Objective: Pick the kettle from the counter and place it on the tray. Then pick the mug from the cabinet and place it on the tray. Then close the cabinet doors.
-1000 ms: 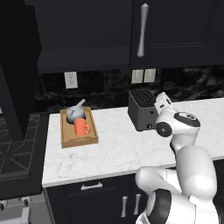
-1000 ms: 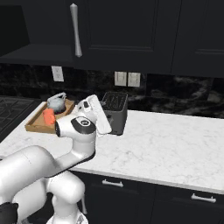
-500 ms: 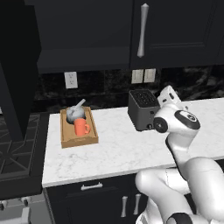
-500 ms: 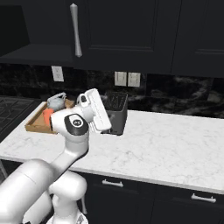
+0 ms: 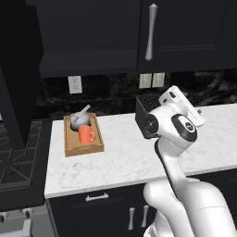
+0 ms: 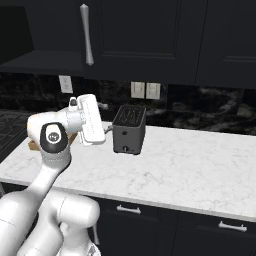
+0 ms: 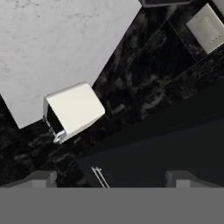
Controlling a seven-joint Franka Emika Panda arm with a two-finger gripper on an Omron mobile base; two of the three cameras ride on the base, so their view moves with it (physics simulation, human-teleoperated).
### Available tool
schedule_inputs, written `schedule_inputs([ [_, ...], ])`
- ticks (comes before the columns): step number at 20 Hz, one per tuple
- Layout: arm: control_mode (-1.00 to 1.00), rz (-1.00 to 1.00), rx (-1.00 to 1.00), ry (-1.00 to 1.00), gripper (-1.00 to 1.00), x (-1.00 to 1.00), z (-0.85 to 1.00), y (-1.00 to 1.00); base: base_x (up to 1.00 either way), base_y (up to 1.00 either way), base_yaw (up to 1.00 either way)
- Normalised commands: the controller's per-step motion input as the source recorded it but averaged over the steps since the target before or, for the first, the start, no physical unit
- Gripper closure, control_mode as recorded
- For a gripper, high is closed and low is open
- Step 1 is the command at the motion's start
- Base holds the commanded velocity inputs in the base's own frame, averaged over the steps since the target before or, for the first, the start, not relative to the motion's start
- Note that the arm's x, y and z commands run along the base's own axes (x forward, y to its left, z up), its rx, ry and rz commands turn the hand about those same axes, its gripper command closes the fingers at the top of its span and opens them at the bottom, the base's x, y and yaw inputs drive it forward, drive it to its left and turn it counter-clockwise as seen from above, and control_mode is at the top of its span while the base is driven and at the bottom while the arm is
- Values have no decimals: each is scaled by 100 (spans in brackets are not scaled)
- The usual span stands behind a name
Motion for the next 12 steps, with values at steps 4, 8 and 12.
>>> schedule_inputs([
  [4, -100, -7, -36, 8, -100, -30, -1, 56, 0, 0, 0],
  [8, -100, 0, -13, 0, -100, -7, -15, 7, 0, 0, 0],
  [12, -100, -13, -22, -1, -100, -49, 2, 37, 0, 0, 0],
])
